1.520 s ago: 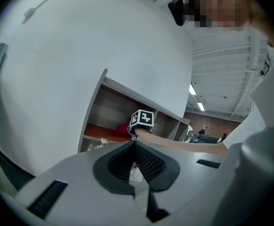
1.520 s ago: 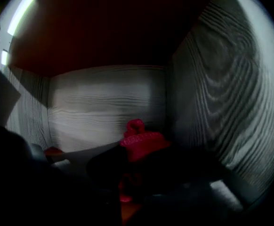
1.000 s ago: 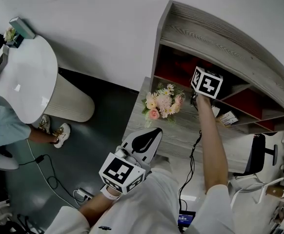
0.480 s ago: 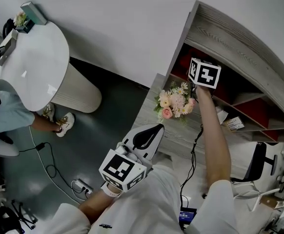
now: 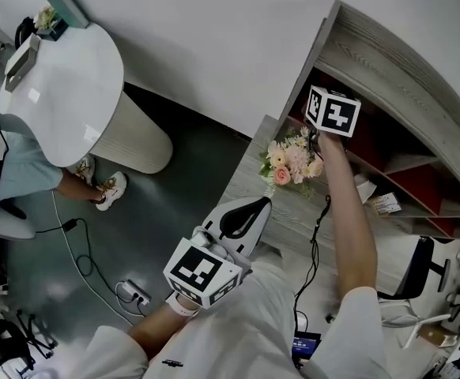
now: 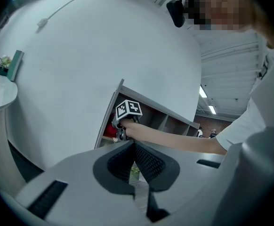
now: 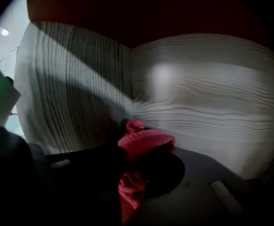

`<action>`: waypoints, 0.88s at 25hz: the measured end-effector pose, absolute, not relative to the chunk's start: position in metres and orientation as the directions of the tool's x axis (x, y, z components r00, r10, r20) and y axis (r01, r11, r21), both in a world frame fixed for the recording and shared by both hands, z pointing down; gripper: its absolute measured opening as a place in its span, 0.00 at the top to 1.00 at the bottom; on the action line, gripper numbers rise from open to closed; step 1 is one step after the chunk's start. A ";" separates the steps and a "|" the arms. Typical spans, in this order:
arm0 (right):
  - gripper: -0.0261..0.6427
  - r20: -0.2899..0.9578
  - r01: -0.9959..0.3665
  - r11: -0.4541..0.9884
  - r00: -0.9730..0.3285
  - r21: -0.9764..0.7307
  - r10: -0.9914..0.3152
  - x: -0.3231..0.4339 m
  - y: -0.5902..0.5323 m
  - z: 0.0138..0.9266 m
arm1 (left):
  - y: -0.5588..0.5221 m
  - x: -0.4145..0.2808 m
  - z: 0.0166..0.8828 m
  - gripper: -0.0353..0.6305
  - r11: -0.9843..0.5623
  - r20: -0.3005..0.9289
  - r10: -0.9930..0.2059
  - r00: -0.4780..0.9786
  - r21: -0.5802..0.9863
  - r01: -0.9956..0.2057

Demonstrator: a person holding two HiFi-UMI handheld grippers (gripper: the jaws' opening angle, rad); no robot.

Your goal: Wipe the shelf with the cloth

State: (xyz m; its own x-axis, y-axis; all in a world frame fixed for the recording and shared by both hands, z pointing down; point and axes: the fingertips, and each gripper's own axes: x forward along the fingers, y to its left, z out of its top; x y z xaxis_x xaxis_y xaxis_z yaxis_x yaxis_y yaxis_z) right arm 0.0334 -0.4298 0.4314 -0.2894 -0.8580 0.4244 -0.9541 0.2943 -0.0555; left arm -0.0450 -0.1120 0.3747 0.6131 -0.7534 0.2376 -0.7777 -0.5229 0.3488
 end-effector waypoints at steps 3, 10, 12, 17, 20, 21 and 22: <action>0.83 0.440 -0.945 0.322 -0.312 -0.054 -0.842 0.027 -0.427 0.432 | -0.108 -0.043 0.376 0.95 -0.517 0.242 -0.755 0.609 0.351 -0.781; 0.83 0.509 -0.886 0.454 -0.433 -0.092 -0.744 0.017 -0.405 0.441 | -0.096 -0.036 0.376 0.95 -0.530 0.242 -0.743 0.625 0.359 -0.768; 0.83 0.526 -0.864 0.488 -0.473 -0.122 -0.707 0.015 -0.397 0.443 | -0.092 -0.032 0.375 0.95 -0.540 0.239 -0.735 0.634 0.358 -0.761; 0.83 0.557 -0.802 0.583 -0.545 -0.129 -0.627 0.006 -0.369 0.446 | -0.085 -0.025 0.374 0.95 -0.564 0.235 -0.718 0.655 0.356 -0.746; 0.83 0.563 -0.775 0.622 -0.564 -0.108 -0.605 0.001 -0.356 0.448 | -0.081 -0.021 0.373 0.95 -0.581 0.231 -0.705 0.670 0.354 -0.733; 0.83 0.569 -0.778 0.623 -0.552 -0.087 -0.610 0.003 -0.354 0.449 | -0.079 -0.019 0.372 0.95 -0.587 0.230 -0.700 0.676 0.354 -0.728; 0.83 0.575 -0.785 0.617 -0.533 -0.063 -0.620 0.007 -0.352 0.451 | -0.078 -0.018 0.372 0.95 -0.592 0.230 -0.695 0.681 0.355 -0.724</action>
